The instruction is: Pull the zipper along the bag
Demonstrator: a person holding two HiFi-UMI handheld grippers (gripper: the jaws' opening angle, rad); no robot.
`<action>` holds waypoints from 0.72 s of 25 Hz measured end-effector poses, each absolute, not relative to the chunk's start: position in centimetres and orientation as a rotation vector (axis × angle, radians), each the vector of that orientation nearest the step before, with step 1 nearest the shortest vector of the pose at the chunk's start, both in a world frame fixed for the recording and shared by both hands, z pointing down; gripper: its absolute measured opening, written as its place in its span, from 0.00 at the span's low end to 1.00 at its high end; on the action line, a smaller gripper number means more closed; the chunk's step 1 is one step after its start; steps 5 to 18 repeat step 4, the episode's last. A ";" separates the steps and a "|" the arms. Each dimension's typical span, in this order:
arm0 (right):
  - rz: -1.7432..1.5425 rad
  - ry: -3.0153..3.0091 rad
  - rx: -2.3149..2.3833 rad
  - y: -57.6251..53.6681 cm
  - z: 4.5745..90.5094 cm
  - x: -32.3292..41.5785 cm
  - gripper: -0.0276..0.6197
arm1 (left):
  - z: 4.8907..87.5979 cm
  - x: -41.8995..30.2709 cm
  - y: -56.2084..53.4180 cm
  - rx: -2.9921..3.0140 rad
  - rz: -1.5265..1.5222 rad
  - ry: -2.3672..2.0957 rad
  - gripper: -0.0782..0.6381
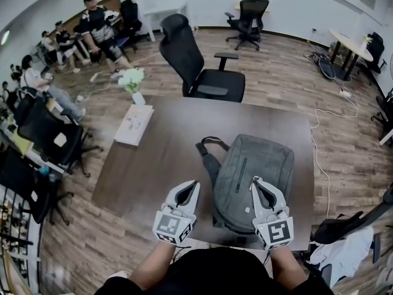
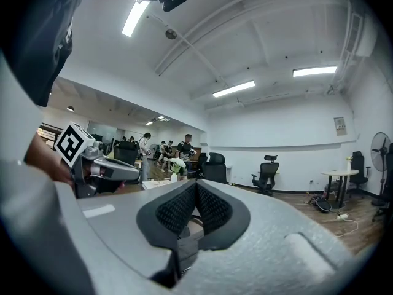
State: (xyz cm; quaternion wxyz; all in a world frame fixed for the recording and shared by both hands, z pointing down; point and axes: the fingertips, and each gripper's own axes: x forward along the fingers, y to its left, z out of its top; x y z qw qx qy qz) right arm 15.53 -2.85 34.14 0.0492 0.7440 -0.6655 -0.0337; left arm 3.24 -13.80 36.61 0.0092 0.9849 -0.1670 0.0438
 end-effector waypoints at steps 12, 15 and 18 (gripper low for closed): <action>-0.105 -2.022 2.271 -3.0 34.2 15.7 0.05 | 36.7 3.5 -13.9 3.090 0.131 -0.516 0.14; -0.105 -2.022 2.271 -3.0 34.2 15.7 0.05 | 36.7 3.5 -13.9 3.090 0.131 -0.516 0.14; -0.105 -2.022 2.271 -3.0 34.2 15.7 0.05 | 36.7 3.5 -13.9 3.090 0.131 -0.516 0.14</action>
